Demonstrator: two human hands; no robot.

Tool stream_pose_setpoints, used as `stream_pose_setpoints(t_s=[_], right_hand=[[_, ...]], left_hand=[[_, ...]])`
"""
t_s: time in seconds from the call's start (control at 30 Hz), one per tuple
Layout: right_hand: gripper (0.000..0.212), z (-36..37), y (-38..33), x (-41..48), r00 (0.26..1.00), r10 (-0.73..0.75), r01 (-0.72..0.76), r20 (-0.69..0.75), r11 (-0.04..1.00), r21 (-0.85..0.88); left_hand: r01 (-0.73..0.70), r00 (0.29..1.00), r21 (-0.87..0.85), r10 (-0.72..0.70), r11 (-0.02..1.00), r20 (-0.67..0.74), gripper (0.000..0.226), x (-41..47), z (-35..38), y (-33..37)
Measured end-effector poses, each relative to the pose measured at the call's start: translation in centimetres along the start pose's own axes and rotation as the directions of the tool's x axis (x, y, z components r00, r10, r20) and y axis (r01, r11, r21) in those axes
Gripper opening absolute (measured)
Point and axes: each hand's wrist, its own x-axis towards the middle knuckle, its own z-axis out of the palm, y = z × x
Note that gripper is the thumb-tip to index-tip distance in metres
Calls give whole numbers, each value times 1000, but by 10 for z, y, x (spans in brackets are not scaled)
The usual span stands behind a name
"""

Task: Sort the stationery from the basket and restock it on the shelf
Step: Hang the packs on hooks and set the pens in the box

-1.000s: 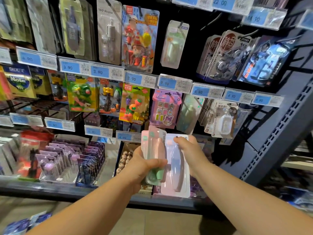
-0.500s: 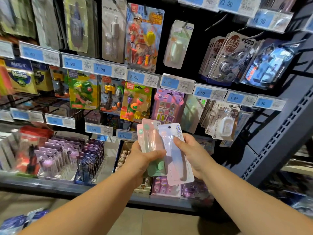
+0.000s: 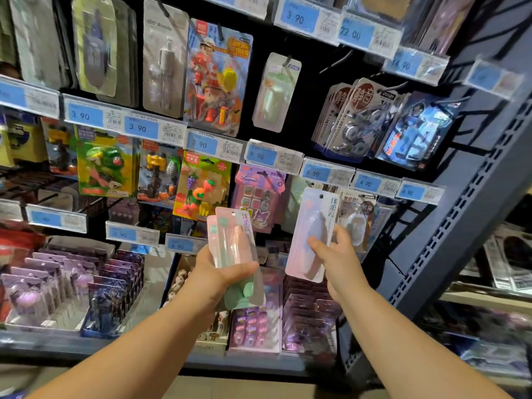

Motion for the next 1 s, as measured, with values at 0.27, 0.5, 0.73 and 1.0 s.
stream_pose_setpoints(t_s=[0.27, 0.5, 0.73, 1.0], right_hand=[[62, 2, 10, 26, 999, -34, 34, -5, 999, 11], [63, 10, 13, 41, 998, -61, 61, -18, 998, 14], [67, 19, 15, 46, 995, -88, 87, -51, 996, -35], [69, 19, 26, 41, 997, -70, 69, -44, 997, -30]], left_hand=[[-21, 1000, 38, 21, 999, 16, 101, 4, -6, -2], [-39, 998, 56, 36, 998, 52, 105, 4, -10, 3], [-10, 999, 61, 7, 998, 47, 110, 5, -9, 5], [-23, 997, 52, 20, 998, 69, 99, 1, -10, 9]])
